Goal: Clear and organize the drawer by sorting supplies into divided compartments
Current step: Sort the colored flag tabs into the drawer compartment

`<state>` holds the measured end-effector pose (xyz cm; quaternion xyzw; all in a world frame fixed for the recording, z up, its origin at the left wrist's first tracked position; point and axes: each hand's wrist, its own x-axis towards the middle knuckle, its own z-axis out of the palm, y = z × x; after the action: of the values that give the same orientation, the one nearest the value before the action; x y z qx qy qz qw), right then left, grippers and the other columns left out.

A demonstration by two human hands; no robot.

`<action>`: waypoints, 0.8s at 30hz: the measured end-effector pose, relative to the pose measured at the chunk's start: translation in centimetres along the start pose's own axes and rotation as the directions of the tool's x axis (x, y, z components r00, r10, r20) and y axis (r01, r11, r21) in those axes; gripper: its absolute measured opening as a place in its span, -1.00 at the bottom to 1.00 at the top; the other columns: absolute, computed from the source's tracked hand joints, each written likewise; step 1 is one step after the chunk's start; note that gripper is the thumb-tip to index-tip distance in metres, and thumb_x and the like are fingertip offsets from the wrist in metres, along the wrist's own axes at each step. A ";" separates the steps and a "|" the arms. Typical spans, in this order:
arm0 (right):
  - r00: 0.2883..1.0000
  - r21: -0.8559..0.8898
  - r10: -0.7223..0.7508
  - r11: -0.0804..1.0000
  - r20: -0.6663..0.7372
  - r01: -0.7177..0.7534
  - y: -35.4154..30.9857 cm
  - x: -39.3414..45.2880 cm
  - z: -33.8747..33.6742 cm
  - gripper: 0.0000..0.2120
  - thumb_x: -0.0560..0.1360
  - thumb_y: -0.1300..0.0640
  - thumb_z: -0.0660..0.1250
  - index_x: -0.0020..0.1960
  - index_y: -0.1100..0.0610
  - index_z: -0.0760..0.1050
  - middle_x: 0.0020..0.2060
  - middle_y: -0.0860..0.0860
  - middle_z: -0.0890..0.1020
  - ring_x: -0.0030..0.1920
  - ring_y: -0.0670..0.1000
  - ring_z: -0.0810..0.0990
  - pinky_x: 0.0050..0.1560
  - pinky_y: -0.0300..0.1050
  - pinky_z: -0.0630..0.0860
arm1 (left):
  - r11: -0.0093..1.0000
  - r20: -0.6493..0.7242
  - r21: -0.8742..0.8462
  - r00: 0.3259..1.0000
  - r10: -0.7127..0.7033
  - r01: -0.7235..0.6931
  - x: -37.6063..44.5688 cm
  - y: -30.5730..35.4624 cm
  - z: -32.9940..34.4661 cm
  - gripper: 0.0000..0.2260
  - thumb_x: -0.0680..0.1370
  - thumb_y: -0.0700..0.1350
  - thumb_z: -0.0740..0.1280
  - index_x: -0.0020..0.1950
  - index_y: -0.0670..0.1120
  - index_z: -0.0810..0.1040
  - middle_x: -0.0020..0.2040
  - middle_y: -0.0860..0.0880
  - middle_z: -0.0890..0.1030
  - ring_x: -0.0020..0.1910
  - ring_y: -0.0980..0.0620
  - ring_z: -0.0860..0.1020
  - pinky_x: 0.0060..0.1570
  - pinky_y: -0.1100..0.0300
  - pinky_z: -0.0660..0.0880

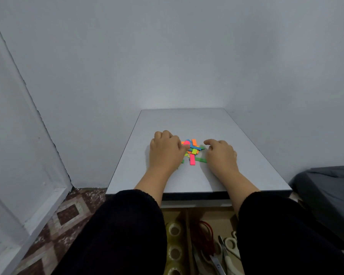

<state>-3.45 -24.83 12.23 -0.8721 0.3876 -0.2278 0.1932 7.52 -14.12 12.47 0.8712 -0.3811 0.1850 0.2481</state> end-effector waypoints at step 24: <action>0.994 0.061 0.085 0.995 -0.069 -0.081 0.2 0.7 0.1 -0.79 0.54 0.09 0.18 0.08 -0.03 0.54 0.12 0.01 0.53 0.21 0.09 0.40 0.20 -0.01 0.24 | 0.982 0.103 -0.113 0.985 -0.138 0.149 0.0 -0.4 -0.3 -0.78 0.53 0.11 0.33 -0.02 0.00 0.65 0.10 0.01 0.50 0.16 -0.03 0.36 0.03 0.16 0.34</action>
<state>-3.13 -25.54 12.24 -0.8406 0.4233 -0.2618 0.2136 7.81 -13.69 12.59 0.8875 -0.3391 0.1019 0.2947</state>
